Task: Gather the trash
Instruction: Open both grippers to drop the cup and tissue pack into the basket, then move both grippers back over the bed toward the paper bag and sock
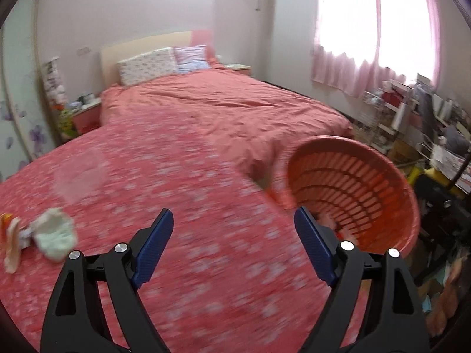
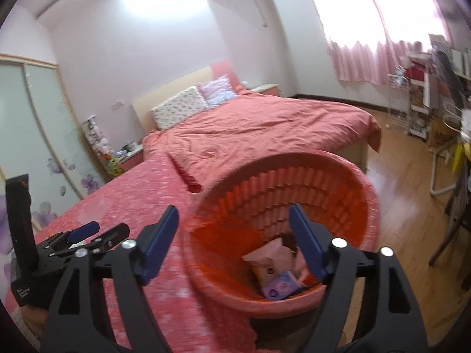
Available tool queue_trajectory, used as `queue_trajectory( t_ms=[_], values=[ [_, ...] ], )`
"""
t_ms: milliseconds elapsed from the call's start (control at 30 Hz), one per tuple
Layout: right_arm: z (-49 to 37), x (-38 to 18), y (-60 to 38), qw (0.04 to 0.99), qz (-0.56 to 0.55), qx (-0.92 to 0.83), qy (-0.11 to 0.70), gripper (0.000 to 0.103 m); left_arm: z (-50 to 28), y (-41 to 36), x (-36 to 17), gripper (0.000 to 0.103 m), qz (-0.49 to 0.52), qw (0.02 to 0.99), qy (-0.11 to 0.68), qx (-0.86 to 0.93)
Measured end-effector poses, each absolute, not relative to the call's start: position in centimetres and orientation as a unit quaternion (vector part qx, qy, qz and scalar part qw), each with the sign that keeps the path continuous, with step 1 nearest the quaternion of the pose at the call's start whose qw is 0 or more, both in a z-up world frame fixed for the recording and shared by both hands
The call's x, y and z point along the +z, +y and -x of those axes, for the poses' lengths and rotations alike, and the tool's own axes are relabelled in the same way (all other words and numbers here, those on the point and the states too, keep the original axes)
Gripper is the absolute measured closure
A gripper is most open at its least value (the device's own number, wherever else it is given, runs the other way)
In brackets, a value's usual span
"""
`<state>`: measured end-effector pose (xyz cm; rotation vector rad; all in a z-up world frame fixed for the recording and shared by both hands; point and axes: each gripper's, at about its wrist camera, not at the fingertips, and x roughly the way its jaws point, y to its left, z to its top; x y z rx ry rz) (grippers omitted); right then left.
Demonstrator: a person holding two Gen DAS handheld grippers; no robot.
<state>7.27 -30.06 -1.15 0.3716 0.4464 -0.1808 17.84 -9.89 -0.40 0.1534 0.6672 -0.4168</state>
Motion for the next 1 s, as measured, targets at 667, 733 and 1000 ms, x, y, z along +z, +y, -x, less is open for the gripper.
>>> queue_trajectory(
  t_ms=[667,733,1000],
  values=[
    [-13.7,-0.7,-12.8,0.946,-0.115,0.062,0.296,0.017,-20.1,15.1,-1.1,0.021,-0.029,0.933,0.352,0.063],
    [-14.2,-1.0,-12.0,0.943,-0.119,0.069,0.304,0.017,-20.5,15.9,-1.5,0.025,-0.027,0.93,0.361,0.066],
    [-15.9,-1.4,-10.1,0.935,-0.122,0.083,0.324,0.017,-22.2,17.1,-3.3,0.038,-0.018,0.915,0.398,0.07]
  ],
)
